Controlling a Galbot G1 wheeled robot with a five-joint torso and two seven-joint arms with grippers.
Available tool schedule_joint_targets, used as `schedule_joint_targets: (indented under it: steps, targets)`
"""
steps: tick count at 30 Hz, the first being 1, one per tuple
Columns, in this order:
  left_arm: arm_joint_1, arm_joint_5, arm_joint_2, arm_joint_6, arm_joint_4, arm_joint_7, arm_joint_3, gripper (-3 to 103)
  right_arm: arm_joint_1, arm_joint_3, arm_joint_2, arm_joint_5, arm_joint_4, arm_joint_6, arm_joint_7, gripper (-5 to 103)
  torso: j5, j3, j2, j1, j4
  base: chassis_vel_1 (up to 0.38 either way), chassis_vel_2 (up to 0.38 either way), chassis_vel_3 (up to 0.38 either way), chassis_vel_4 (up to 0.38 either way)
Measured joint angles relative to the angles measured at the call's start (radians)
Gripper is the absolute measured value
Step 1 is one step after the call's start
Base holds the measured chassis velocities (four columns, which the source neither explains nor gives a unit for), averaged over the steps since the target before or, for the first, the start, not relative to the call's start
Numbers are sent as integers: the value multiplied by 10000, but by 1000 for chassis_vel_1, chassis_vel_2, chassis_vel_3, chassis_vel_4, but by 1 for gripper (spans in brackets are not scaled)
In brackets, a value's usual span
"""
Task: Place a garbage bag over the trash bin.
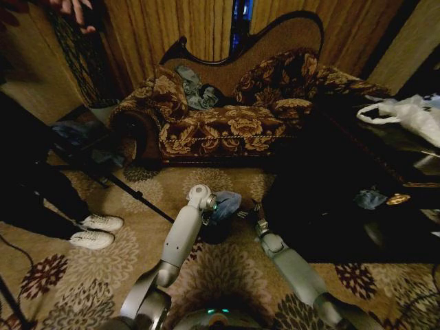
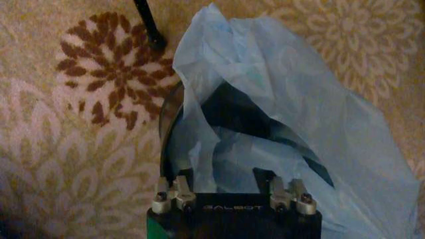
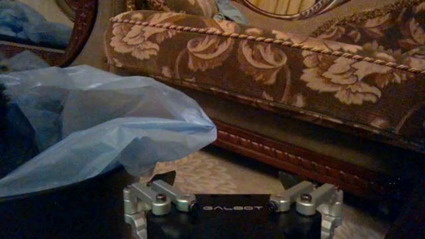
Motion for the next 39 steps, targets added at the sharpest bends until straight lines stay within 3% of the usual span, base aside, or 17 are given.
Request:
schedule_joint_targets:
  steps: [3, 6, 9, 10, 12, 14, 16, 18, 20, 24, 26, 27, 33, 35, 36, 39]
  targets:
    - [-1, 120, -73, -144, 132, 61, 4, 47, 61, -18, 7, -14, -108, 76, -21, 100, 0, 0, 0, 0, -1, 0, 0, 0, 0]
    - [-1, 177, -106, -179, 180, 105, 5, 43, 91, -26, 24, -15, -178, 93, -45, 100, 1, 0, 0, 0, -1, 0, 0, 0, 0]
    - [17, 205, -140, -195, 190, 172, 3, 26, 180, -192, -16, -8, -222, 104, -92, 100, 0, 0, 0, 0, -1, 0, 0, 0, 0]
    - [17, 205, -140, -195, 190, 172, 3, 26, 180, -192, -16, -8, -222, 104, -92, 100, 0, 0, 0, 0, -1, 0, 0, 0, 0]
    - [39, 197, -141, -194, 189, 238, -5, 15, 271, -262, -19, 5, -266, 103, -96, 100, 1, 0, 0, 0, -1, 0, 0, 0, 0]
    - [42, 195, -140, -194, 190, 255, -8, 15, 293, -269, -16, 6, -278, 103, -96, 100, 0, 0, 0, 0, -1, 0, 0, 0, 0]
    - [70, 203, -118, -187, 161, 342, -4, 4, 318, -274, -9, 6, -291, 103, -88, 100, 0, 0, 0, 0, -1, 0, 0, 0, 0]
    - [160, 312, -45, -98, -62, 511, 29, 0, 272, -258, -2, 6, -242, 95, -53, 100, -1, 0, 0, 0, -2, 0, 0, 0, 0]
    - [221, 442, -11, -56, -190, 594, 42, 0, 249, -245, 1, 7, -223, 90, -40, 100, 0, 0, 0, 0, -2, 0, 0, 0, 0]
    - [709, 1522, 221, 366, -918, 1268, 82, 0, 171, -140, 22, -11, -151, 75, -20, 100, 0, 0, 0, 0, -2, 0, 0, 0, 0]
    - [1197, 1987, 488, 871, -1426, 2093, 76, 11, 141, -52, 36, -11, -86, 74, -18, 100, -1, 0, 0, 0, 0, 0, 0, 0, 0]
    - [1197, 1987, 488, 871, -1426, 2093, 76, 11, 141, -52, 36, -11, -86, 74, -18, 100, -1, 0, 0, 0, 0, 0, 0, 0, 0]
    - [1432, 2232, 599, 1227, -1527, 2834, 103, 38, 8, 114, -37, 9, 68, 75, -22, 100, 0, 0, 0, 0, -3, 0, 0, 0, 0]
    - [1475, 2369, 638, 1278, -1619, 2920, 172, 38, -14, 140, -53, 11, 75, 74, -22, 100, 0, 1, 0, 0, -3, 0, 0, 0, 0]
    - [1547, 2558, 695, 1388, -1751, 3062, 254, 43, -33, 177, -66, 10, 79, 75, -23, 100, 1, 1, 0, 0, -5, 0, 0, 0, 0]
    - [2015, 3247, 1185, 2499, -2459, 4680, 370, 59, -132, 330, -77, 1, 140, 82, -26, 100, 1, 1, 0, -1, -2, 0, 0, 0, 0]
